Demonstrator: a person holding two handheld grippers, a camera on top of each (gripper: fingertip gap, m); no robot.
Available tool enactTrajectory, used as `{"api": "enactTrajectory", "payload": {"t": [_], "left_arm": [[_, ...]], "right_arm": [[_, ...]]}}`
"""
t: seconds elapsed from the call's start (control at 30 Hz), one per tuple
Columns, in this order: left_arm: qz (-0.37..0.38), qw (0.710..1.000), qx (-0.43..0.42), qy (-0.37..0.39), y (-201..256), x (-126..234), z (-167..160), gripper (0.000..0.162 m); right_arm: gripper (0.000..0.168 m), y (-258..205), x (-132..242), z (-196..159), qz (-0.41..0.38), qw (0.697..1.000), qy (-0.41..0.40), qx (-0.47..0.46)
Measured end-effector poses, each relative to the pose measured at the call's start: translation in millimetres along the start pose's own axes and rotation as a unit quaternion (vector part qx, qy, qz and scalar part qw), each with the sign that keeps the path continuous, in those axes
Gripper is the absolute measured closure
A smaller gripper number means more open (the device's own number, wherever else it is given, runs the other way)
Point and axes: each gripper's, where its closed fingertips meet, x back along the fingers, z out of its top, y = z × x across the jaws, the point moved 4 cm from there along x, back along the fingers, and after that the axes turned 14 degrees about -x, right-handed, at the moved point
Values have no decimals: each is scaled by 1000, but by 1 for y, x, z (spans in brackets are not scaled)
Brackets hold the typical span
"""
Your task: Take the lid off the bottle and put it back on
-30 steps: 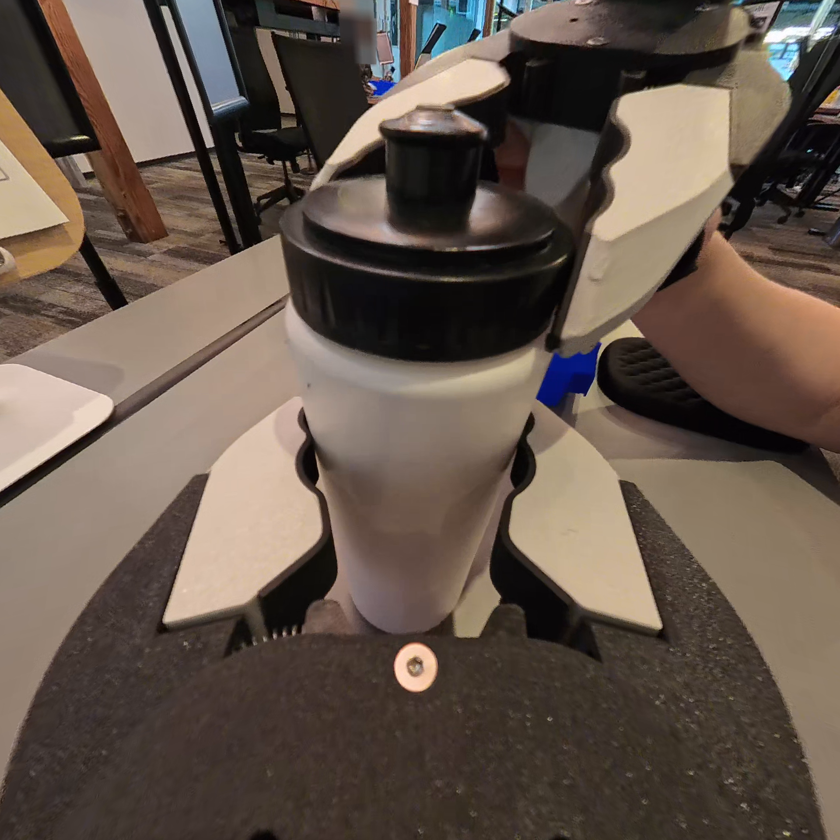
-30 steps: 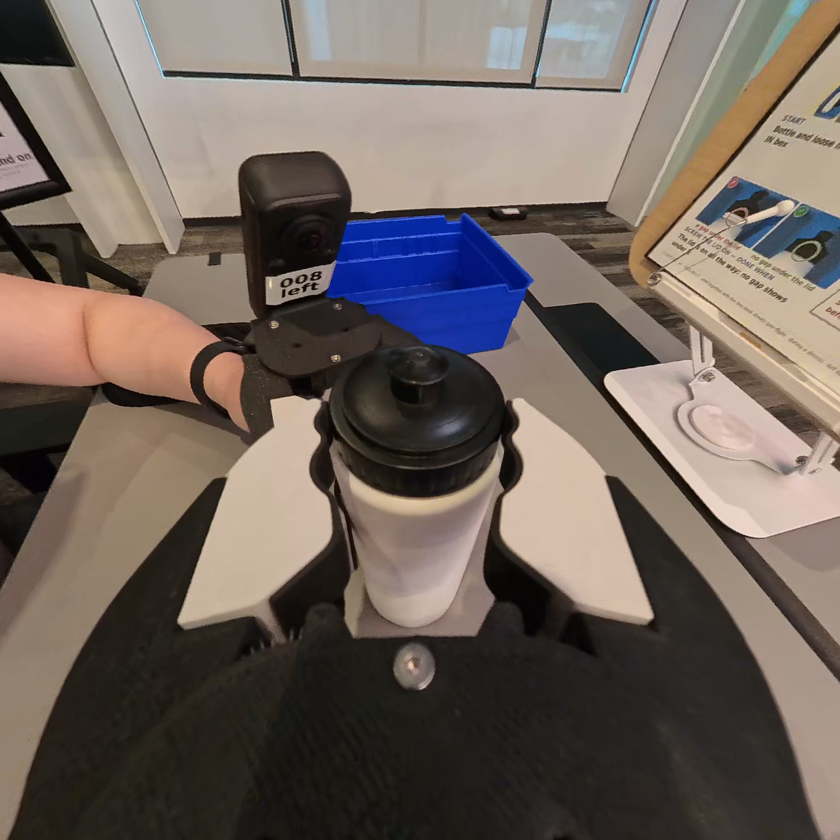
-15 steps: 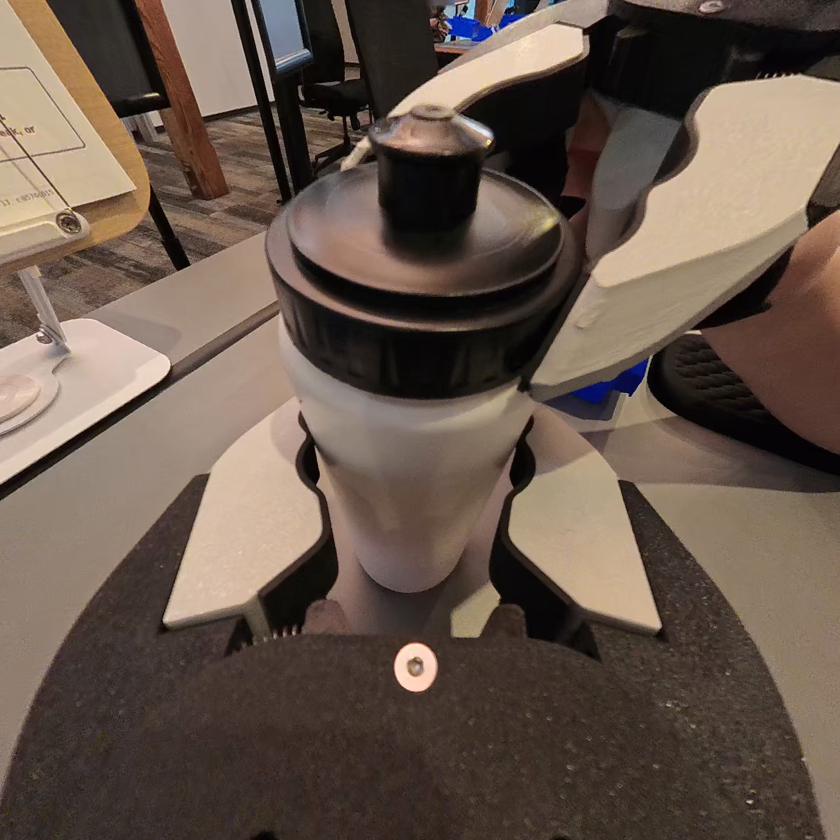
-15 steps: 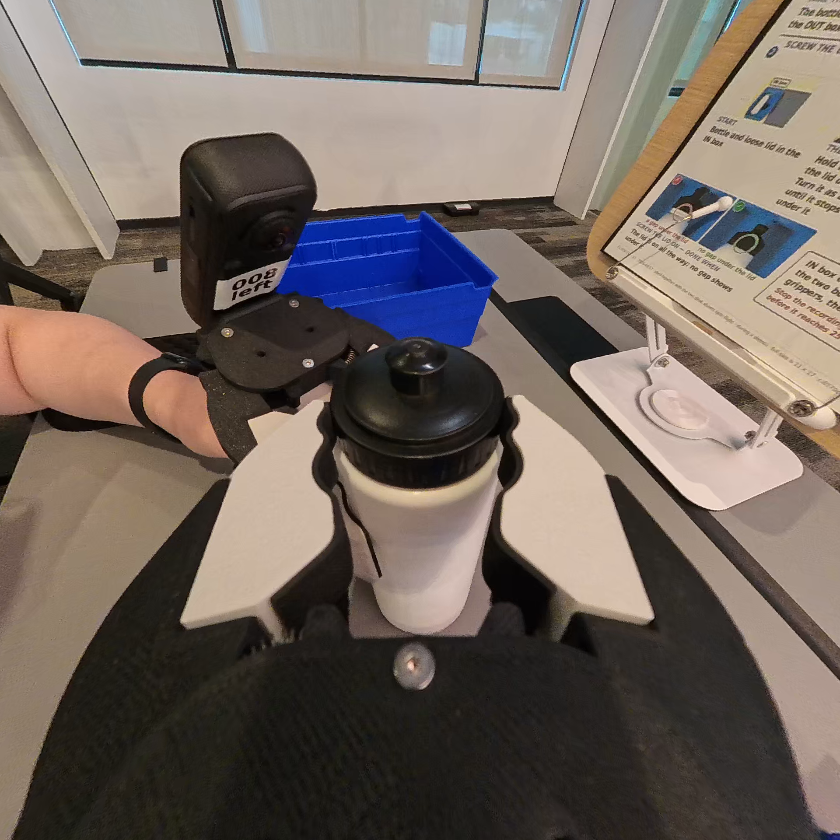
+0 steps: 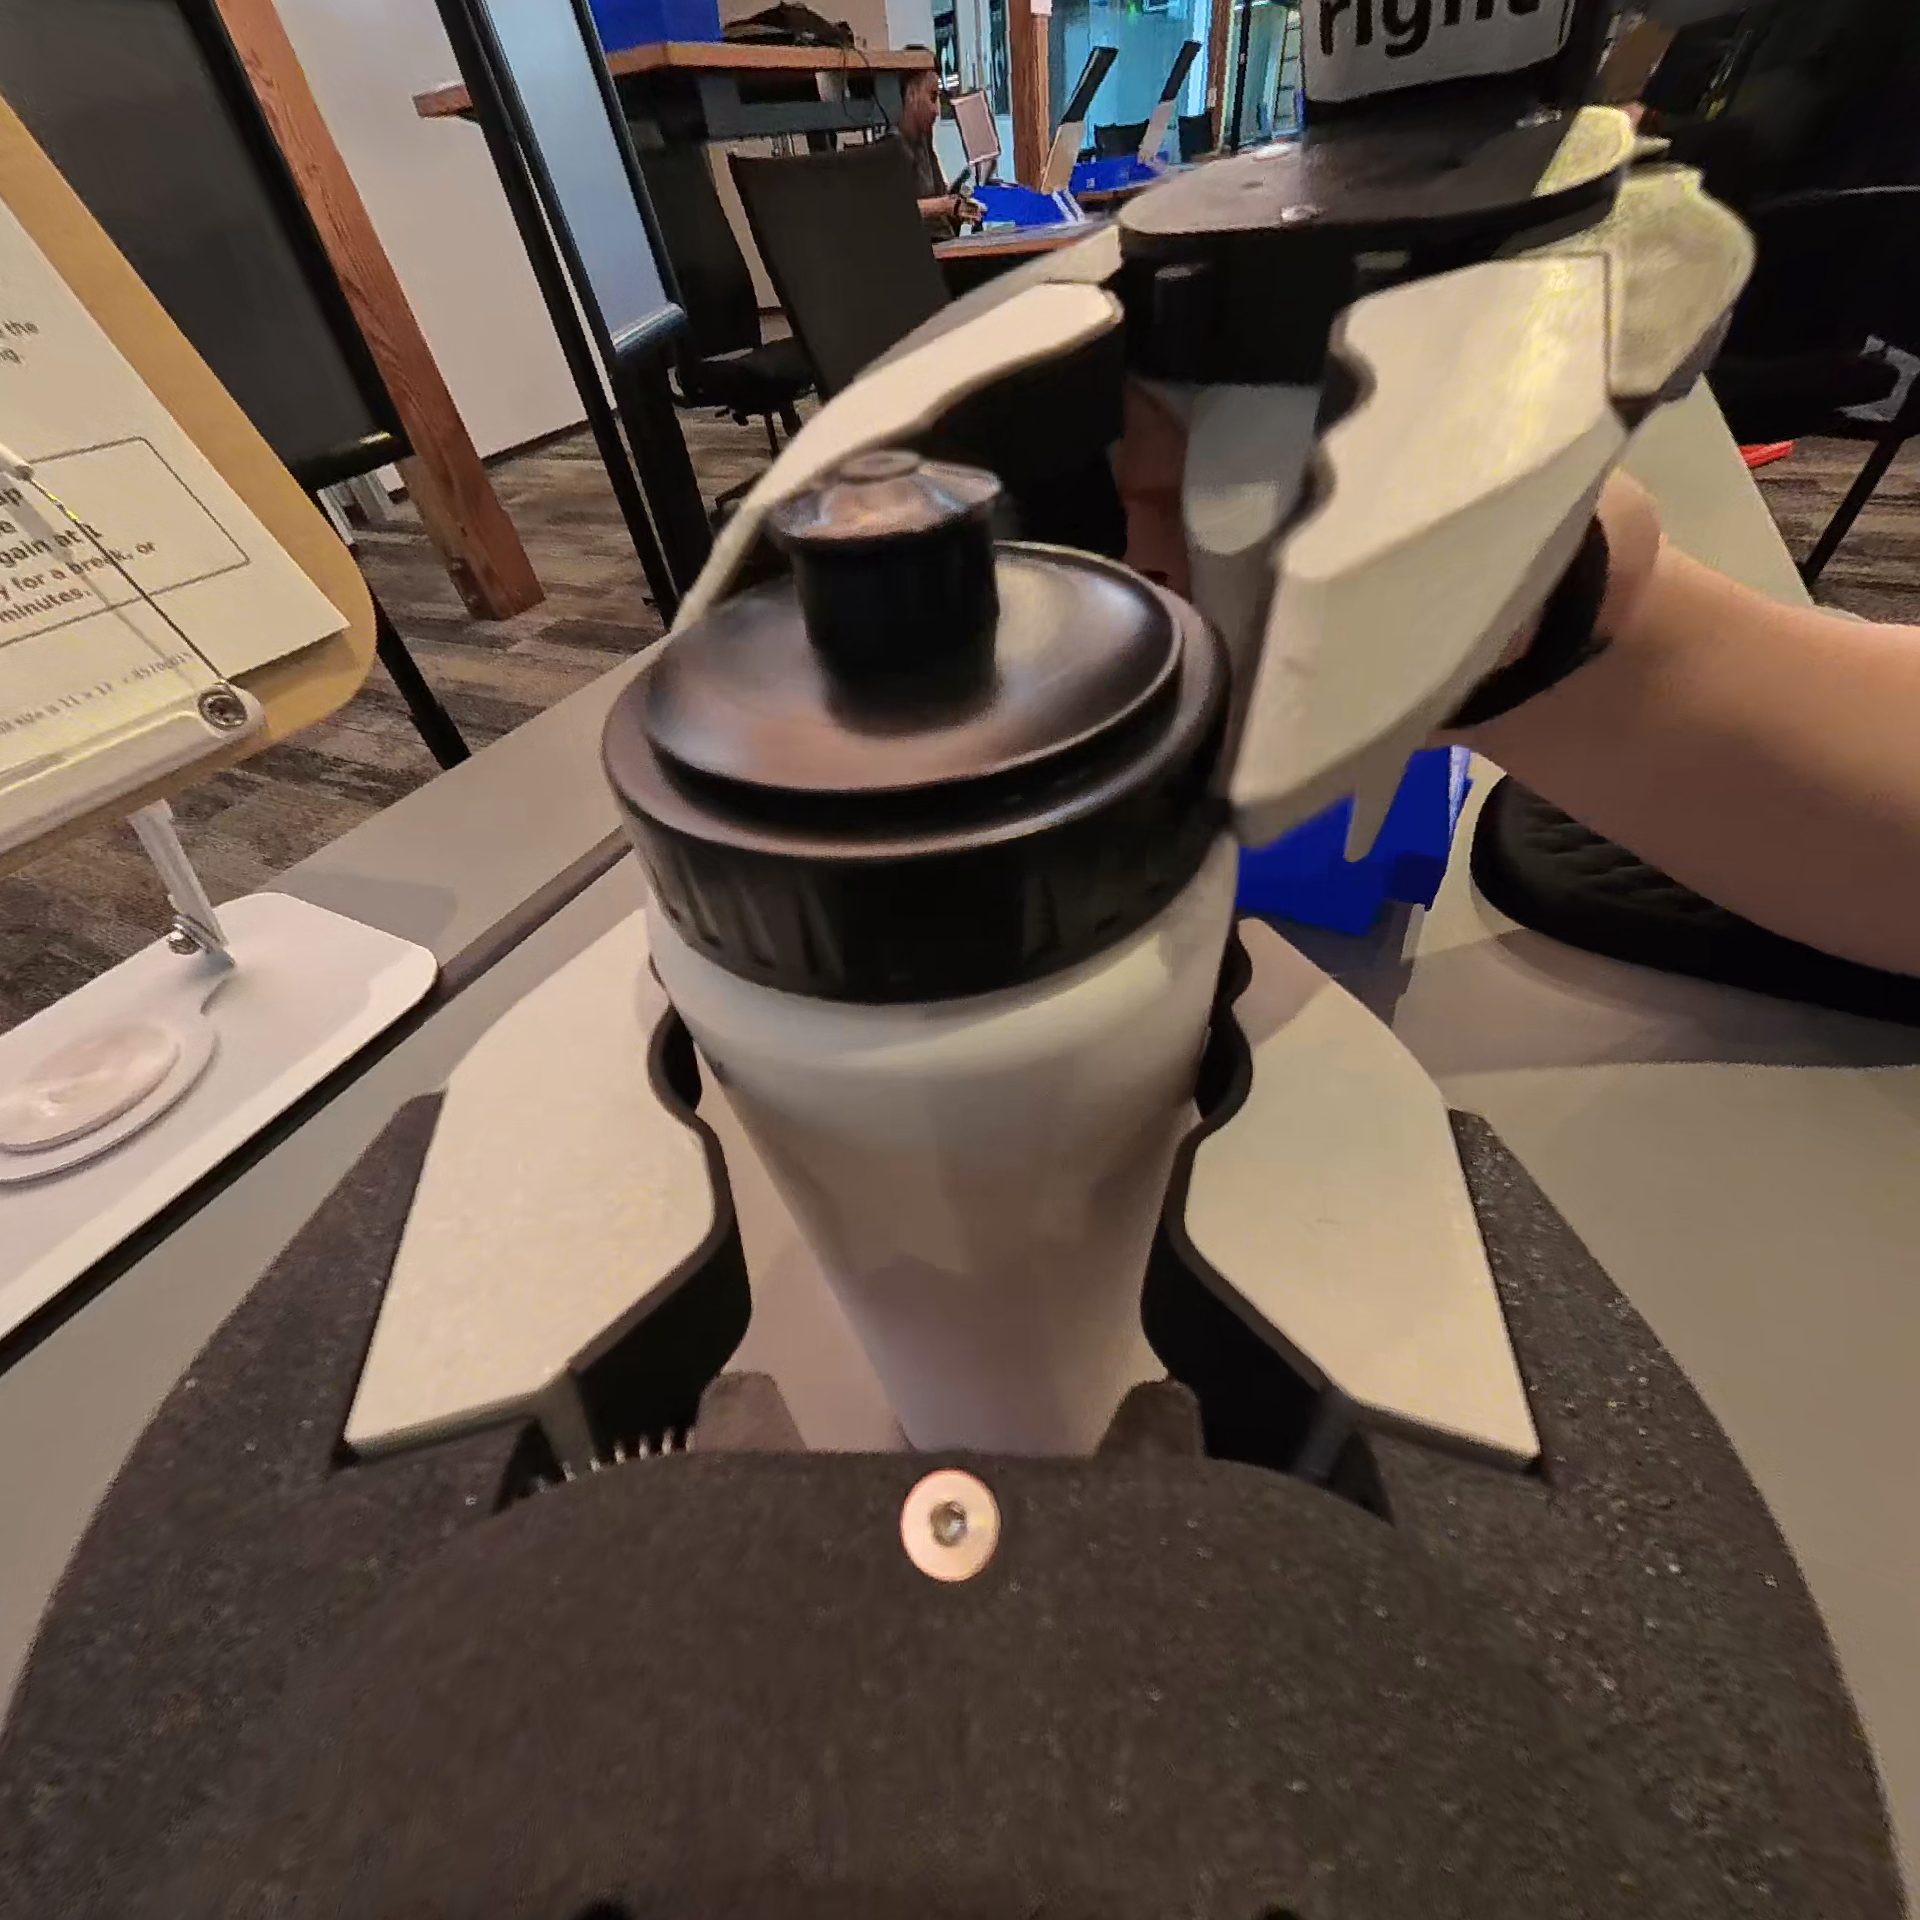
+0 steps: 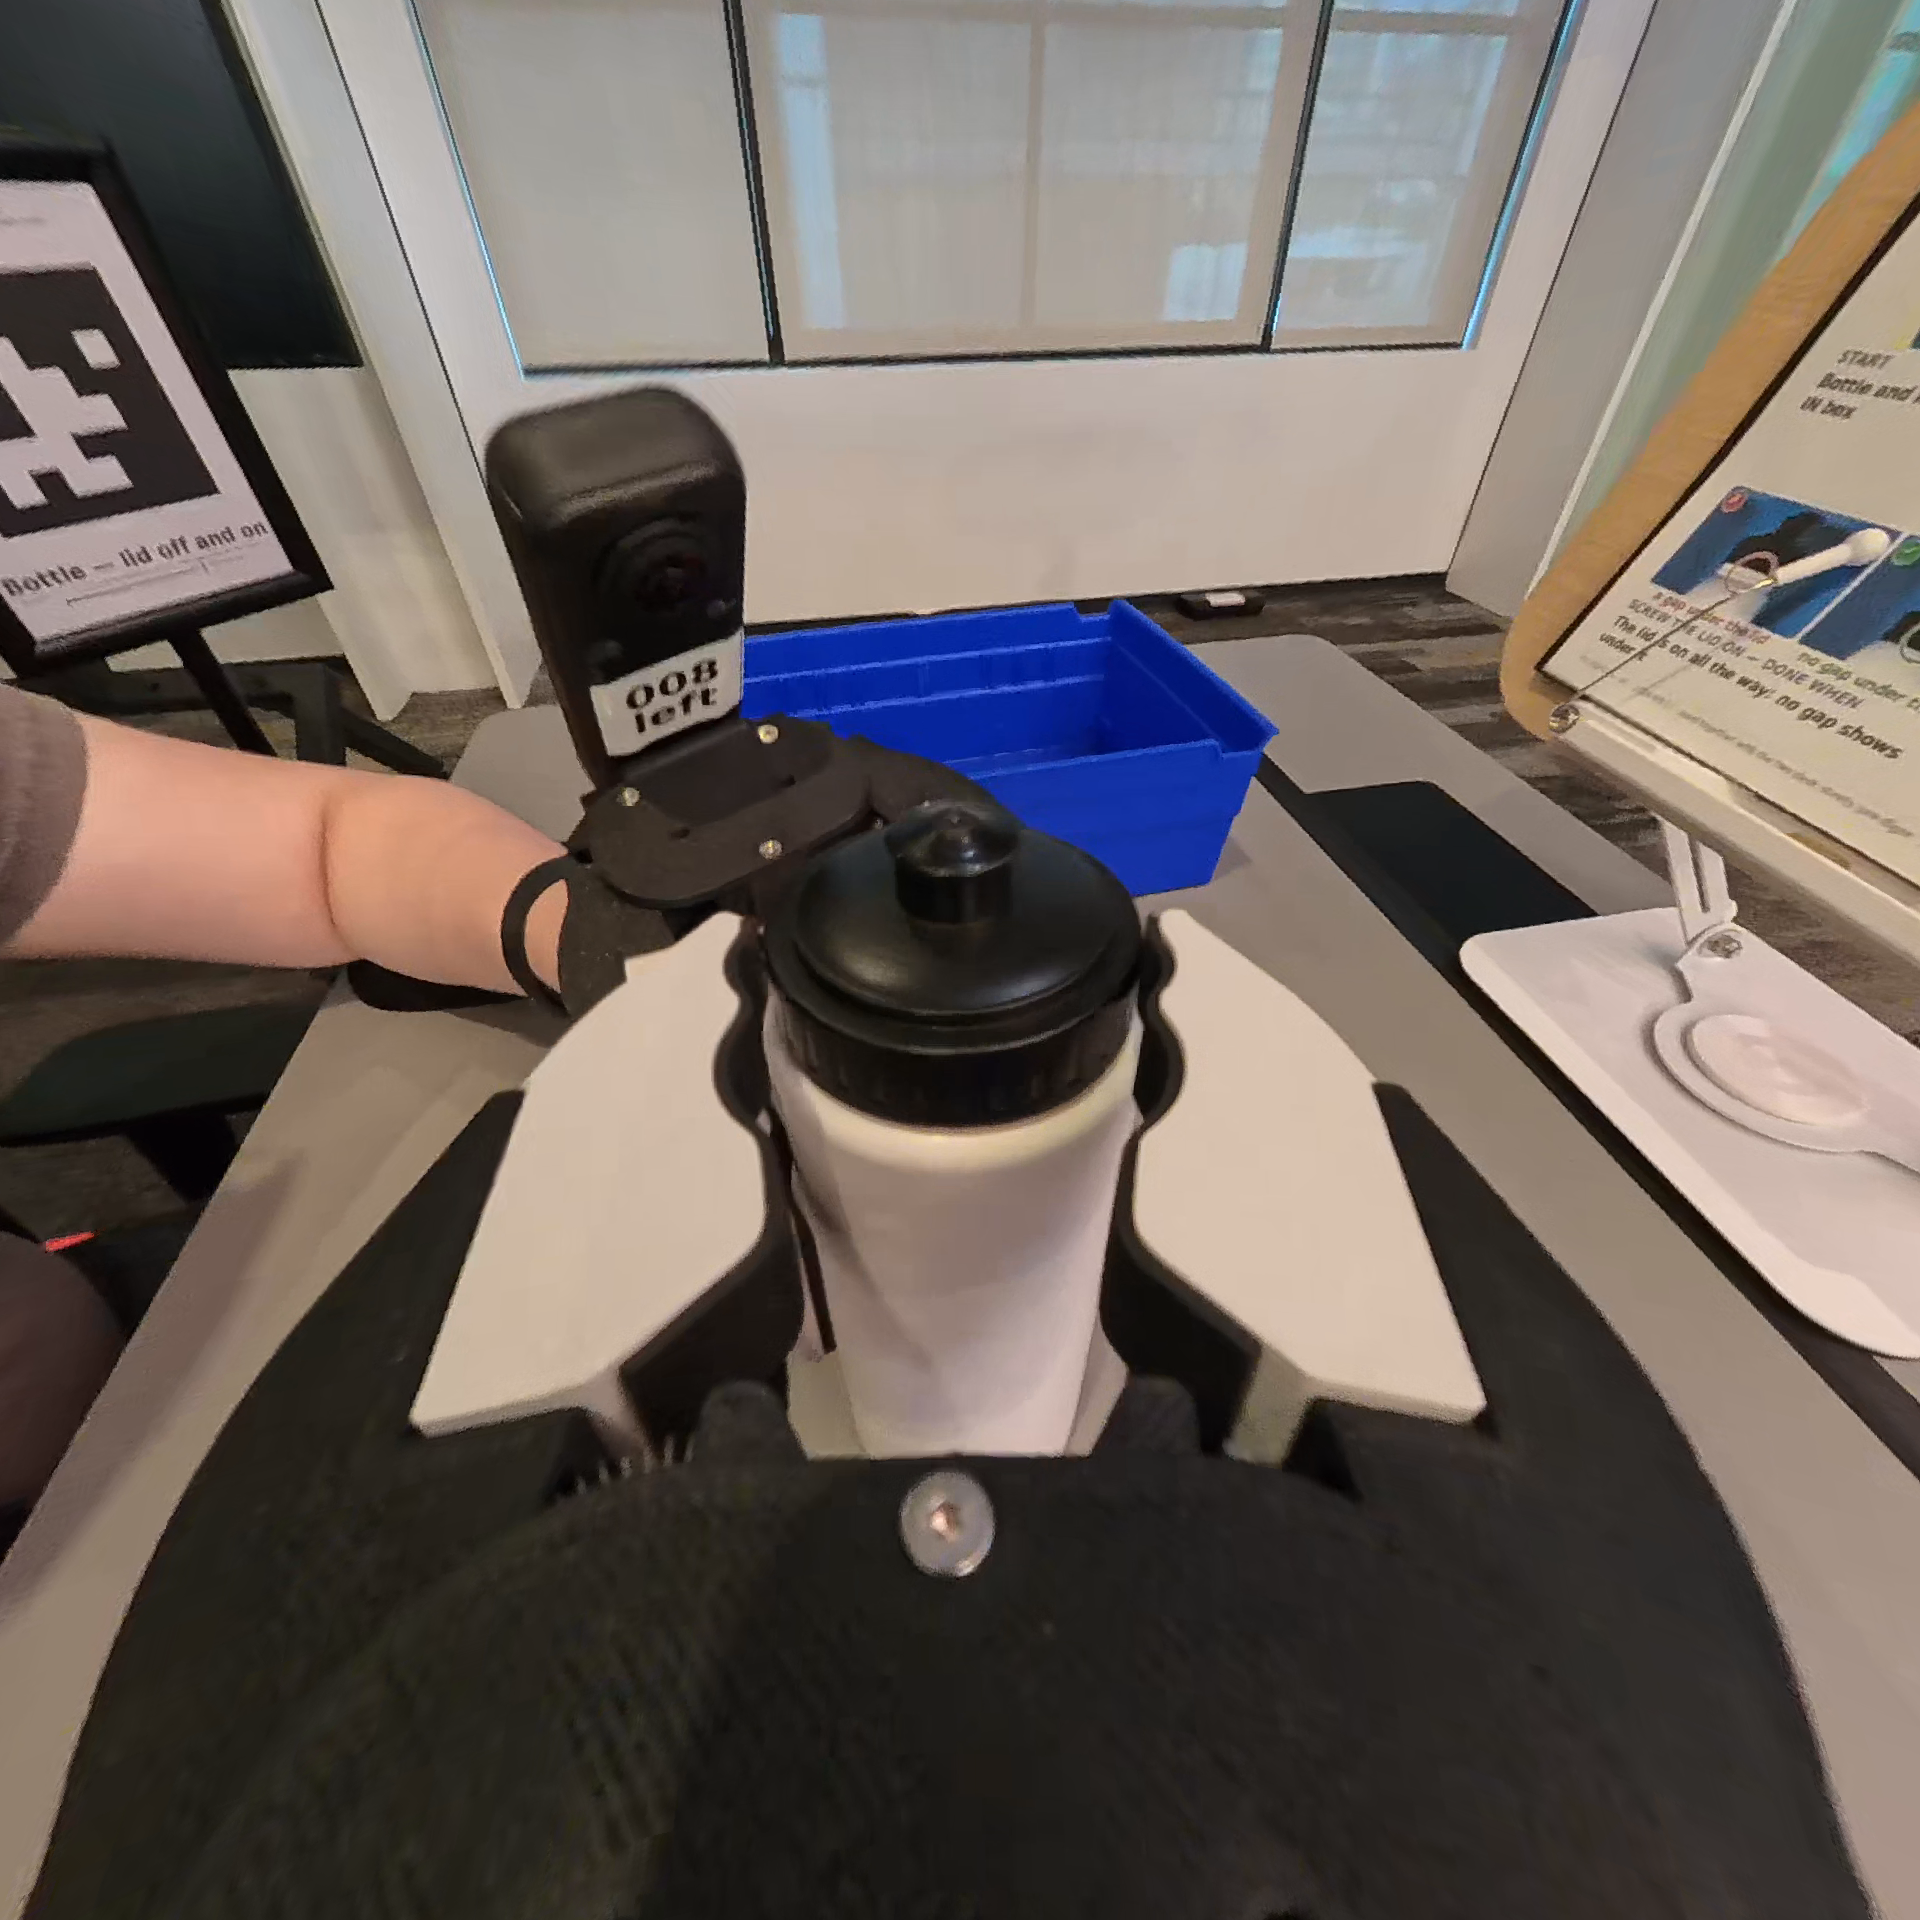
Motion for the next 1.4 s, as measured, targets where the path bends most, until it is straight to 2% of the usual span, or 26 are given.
{"api": "enactTrajectory", "payload": {"t": [0.33,0.9,1.13,1.23,1.4], "left_arm": [[14,999,-27,-31,5,-1,2,68],[35,996,-7,-82,1,-4,-1,71],[7,1000,-5,-2,4,-2,-1,69],[-21,1000,-2,-21,10,-8,-14,64],[-20,1000,7,-15,13,-14,-23,71]], "right_arm": [[98,-8,5,0,-19,997,-44,53],[98,-6,3,2,-78,993,-53,77],[98,-3,4,2,-25,999,-20,27],[98,0,6,0,4,1000,-8,20],[98,4,12,-1,15,1000,-11,18]]}}
